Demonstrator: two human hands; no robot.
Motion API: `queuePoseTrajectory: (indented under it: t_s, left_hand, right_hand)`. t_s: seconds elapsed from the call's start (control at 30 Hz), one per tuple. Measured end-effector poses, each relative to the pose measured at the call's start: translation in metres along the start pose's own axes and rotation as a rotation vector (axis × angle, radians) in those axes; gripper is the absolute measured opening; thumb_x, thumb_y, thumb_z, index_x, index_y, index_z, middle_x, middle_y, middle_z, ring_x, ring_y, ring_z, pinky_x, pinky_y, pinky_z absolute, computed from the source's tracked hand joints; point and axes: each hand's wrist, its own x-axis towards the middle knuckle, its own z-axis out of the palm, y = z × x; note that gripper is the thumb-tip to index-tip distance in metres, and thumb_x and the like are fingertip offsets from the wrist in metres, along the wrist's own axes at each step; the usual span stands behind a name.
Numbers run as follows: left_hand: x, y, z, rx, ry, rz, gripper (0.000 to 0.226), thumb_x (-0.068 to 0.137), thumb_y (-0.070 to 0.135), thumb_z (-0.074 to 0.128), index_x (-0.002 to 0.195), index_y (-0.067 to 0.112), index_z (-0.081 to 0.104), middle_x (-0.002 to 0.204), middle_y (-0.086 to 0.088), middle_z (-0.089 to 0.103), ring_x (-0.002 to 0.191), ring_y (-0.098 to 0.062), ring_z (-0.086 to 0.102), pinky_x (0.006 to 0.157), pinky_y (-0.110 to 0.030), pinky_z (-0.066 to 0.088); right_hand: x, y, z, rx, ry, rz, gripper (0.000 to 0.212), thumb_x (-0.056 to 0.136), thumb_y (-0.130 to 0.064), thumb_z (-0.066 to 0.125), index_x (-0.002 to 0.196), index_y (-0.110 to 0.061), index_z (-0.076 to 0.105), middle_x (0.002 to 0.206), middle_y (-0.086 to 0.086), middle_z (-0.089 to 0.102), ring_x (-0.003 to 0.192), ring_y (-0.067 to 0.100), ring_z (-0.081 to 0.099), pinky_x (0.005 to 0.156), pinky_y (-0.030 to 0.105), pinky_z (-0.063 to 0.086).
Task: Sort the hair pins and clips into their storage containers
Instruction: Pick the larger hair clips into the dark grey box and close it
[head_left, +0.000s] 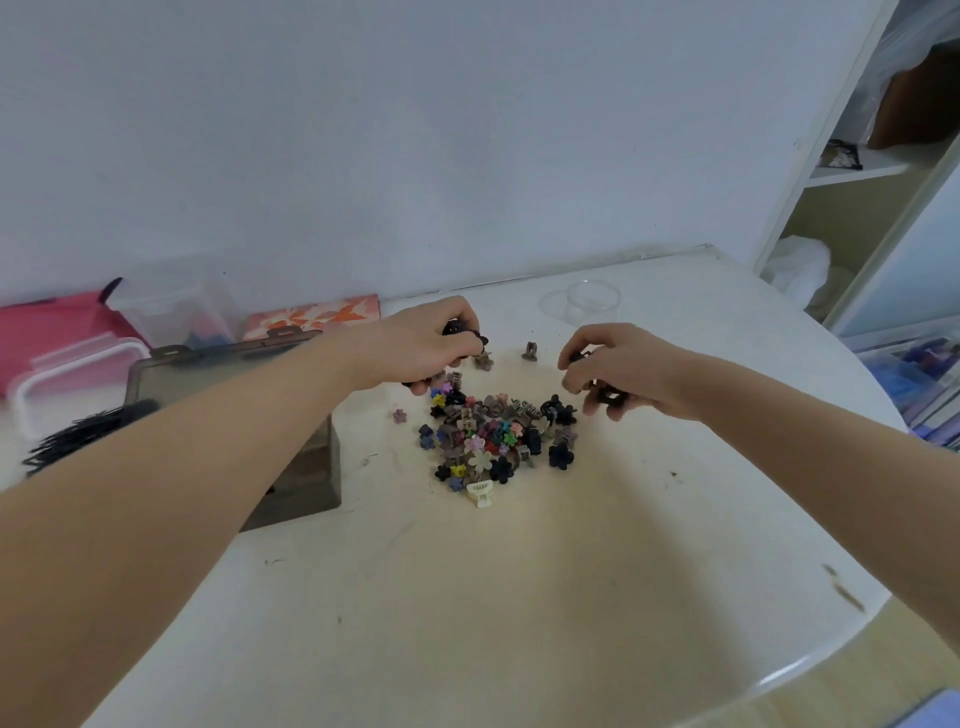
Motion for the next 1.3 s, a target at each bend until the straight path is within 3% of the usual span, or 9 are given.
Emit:
queuePoseTrajectory:
  t_s: [0.17,0.3,0.47,0.57,0.63,0.83,0.97,1.17,1.3]
  left_hand:
    - [-0.043,-0.026,-0.034,0.022,0.078,-0.012,0.009,0.096,0.024,0.051,0.104,0.019,0.053,0.087,-0.008,0.053,0.043,-0.01,0.046,0.042,-0.022,0.038]
    - [-0.084,-0.064,-0.062,0.149,0.059,-0.014,0.007,0.096,0.022,0.051,0.1,0.017,0.053,0.079,-0.013,0.054,0.045,-0.018,0.047,0.042,-0.027,0.039]
    - [-0.136,-0.113,-0.081,0.237,0.072,-0.114,0.004,0.096,0.025,0.05,0.096,0.022,0.052,0.047,0.008,0.049,0.039,-0.013,0.044,0.048,-0.028,0.041]
    - [-0.152,-0.138,-0.08,0.3,0.105,-0.092,0.004,0.095,0.027,0.053,0.097,0.024,0.054,0.066,0.01,0.056,0.052,-0.007,0.053,0.053,-0.023,0.042]
    - [-0.155,-0.152,-0.076,0.397,0.174,-0.029,0.007,0.092,0.027,0.057,0.099,0.025,0.055,0.084,0.012,0.061,0.072,-0.006,0.057,0.06,-0.021,0.041]
    - [-0.149,-0.181,-0.058,0.455,0.221,0.105,0.012,0.088,0.027,0.057,0.1,0.028,0.054,0.087,0.015,0.056,0.078,-0.006,0.053,0.071,-0.03,0.043]
    - [-0.151,-0.181,-0.056,0.404,0.234,0.083,0.01,0.09,0.029,0.058,0.1,0.032,0.058,0.081,0.018,0.059,0.074,0.001,0.055,0.076,-0.033,0.05]
    - [-0.154,-0.167,-0.06,0.429,0.123,0.021,0.008,0.093,0.035,0.057,0.095,0.027,0.06,0.089,0.007,0.066,0.082,-0.012,0.062,0.075,-0.033,0.052]
    - [-0.152,-0.162,-0.062,0.515,0.035,-0.021,0.004,0.088,0.021,0.06,0.088,0.025,0.061,0.087,0.007,0.065,0.081,-0.012,0.061,0.074,-0.031,0.052]
  right_hand:
    - [-0.004,-0.046,0.037,0.46,-0.086,0.061,0.01,0.085,-0.007,0.066,0.093,-0.005,0.06,0.082,0.01,0.059,0.065,0.019,0.063,0.049,0.021,0.049]
    - [-0.001,-0.085,0.098,0.561,-0.229,0.08,0.012,0.087,-0.007,0.064,0.096,-0.003,0.057,0.087,0.015,0.063,0.061,0.018,0.061,0.051,0.021,0.051]
    - [0.001,-0.132,0.18,0.415,-0.325,0.037,0.007,0.09,-0.006,0.059,0.093,-0.007,0.053,0.072,0.009,0.06,0.055,0.016,0.058,0.049,0.022,0.05]
    - [0.01,-0.143,0.221,0.268,-0.235,-0.027,0.006,0.087,-0.006,0.059,0.088,-0.01,0.054,0.073,0.01,0.057,0.067,0.022,0.058,0.062,0.029,0.053]
    - [0.015,-0.14,0.244,-0.083,-0.058,-0.229,0.003,0.087,-0.015,0.058,0.087,-0.012,0.058,0.077,0.008,0.06,0.073,0.025,0.062,0.071,0.034,0.054]
    - [0.012,-0.108,0.271,-0.453,0.165,-0.56,0.017,0.099,-0.024,0.045,0.101,-0.013,0.058,0.1,0.005,0.057,0.089,0.024,0.055,0.079,0.037,0.049]
    - [0.017,-0.093,0.274,-0.614,0.234,-0.693,0.025,0.102,-0.022,0.038,0.098,-0.006,0.056,0.094,0.008,0.052,0.084,0.027,0.05,0.073,0.04,0.044]
    - [0.014,-0.098,0.269,-0.729,0.157,-0.589,0.022,0.102,-0.022,0.033,0.086,-0.014,0.046,0.089,0.008,0.056,0.084,0.029,0.054,0.069,0.037,0.043]
    - [0.006,-0.098,0.262,-0.739,0.049,-0.511,0.021,0.097,-0.015,0.038,0.105,-0.012,0.057,0.103,0.013,0.062,0.095,0.032,0.059,0.077,0.037,0.051]
